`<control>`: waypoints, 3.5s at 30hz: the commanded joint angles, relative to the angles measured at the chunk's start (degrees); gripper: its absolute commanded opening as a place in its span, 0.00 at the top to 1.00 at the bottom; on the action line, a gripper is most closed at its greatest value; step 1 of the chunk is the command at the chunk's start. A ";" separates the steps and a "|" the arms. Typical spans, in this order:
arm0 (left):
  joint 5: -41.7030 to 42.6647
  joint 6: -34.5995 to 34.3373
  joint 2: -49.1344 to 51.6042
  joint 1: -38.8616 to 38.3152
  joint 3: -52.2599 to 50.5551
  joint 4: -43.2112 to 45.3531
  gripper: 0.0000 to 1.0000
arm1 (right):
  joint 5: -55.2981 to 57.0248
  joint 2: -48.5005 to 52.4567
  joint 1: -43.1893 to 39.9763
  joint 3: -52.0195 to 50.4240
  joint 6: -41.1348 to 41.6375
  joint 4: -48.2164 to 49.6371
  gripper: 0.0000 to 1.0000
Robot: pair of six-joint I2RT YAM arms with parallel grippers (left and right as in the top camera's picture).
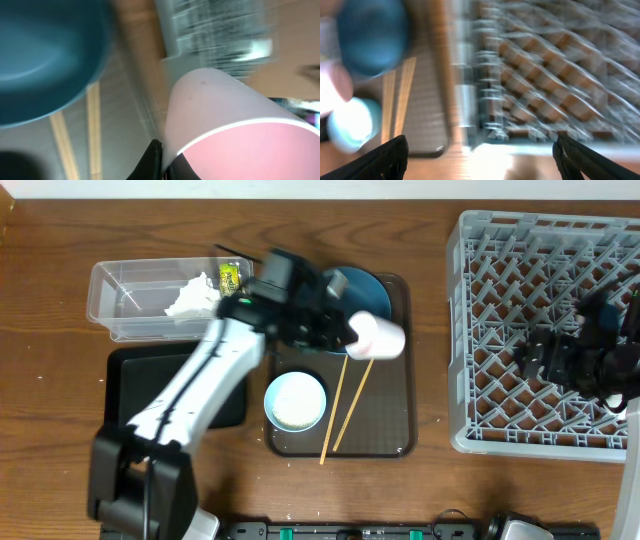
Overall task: Sort waste into correct bins and load items into the dishwasher rack
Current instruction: 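Grasp the pink cup with the left gripper and lift it, then hand the pink cup from left gripper to right gripper, then place the pink cup in the rack with the right gripper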
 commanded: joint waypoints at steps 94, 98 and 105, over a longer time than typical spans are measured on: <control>-41.38 5.68 -21.40 14.01 0.42 -32.20 0.48 | 31.28 17.97 -9.77 1.86 13.53 0.15 0.72; -41.38 5.68 -21.40 14.01 0.42 -32.20 0.46 | 28.92 19.85 -9.77 1.86 13.49 0.11 0.48; -41.38 5.68 -21.40 14.01 0.42 -32.35 0.41 | 25.81 19.71 -9.70 1.88 13.46 -0.39 0.42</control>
